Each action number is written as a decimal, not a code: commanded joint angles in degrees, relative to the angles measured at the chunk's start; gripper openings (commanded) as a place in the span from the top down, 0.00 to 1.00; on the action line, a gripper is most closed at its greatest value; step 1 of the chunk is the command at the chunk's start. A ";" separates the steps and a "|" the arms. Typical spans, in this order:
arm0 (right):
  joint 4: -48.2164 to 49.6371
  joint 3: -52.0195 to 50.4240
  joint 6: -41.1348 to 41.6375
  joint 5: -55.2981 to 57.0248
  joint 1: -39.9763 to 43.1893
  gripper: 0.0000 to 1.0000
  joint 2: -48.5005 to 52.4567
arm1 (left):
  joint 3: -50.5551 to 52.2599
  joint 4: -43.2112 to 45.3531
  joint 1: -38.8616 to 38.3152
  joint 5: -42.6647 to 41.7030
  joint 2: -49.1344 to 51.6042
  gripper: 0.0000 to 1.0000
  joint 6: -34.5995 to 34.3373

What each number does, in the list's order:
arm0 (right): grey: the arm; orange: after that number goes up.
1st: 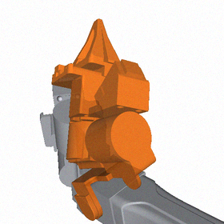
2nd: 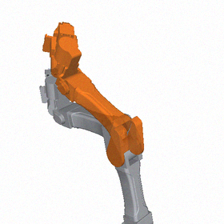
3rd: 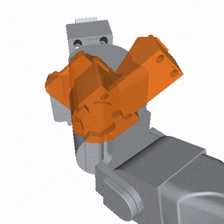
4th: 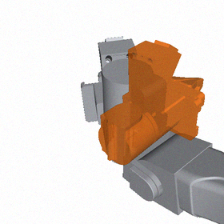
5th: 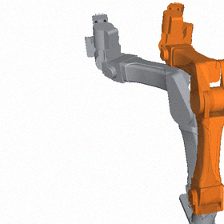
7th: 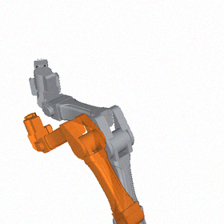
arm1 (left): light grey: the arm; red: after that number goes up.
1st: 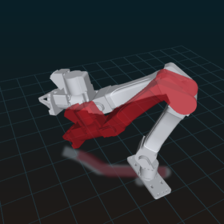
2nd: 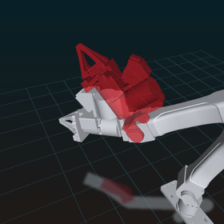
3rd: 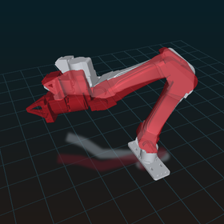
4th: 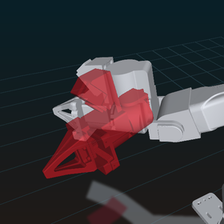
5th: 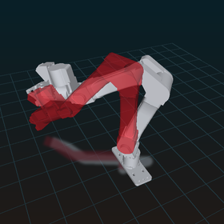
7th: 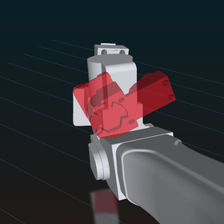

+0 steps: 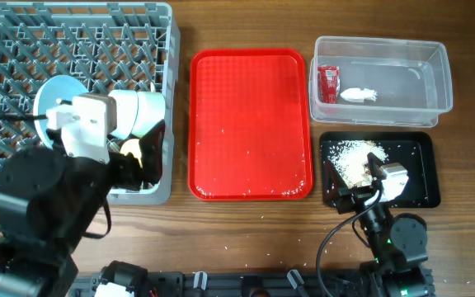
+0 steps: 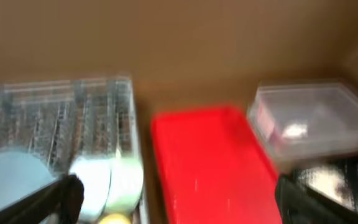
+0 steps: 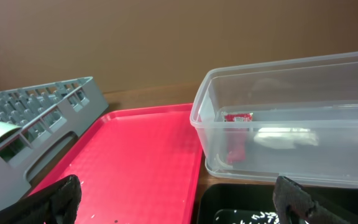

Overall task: Sort waste into correct bins and load items into the dishwasher rack
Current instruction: 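Release the plate and pull the left gripper back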

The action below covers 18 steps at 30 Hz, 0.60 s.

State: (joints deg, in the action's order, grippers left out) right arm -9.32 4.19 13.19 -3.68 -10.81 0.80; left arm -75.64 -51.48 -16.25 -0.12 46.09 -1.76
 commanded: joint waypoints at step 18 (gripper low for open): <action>0.28 -0.09 0.50 -0.72 0.28 0.00 -0.37 | 75.30 48.98 19.37 -15.91 -45.90 0.00 0.87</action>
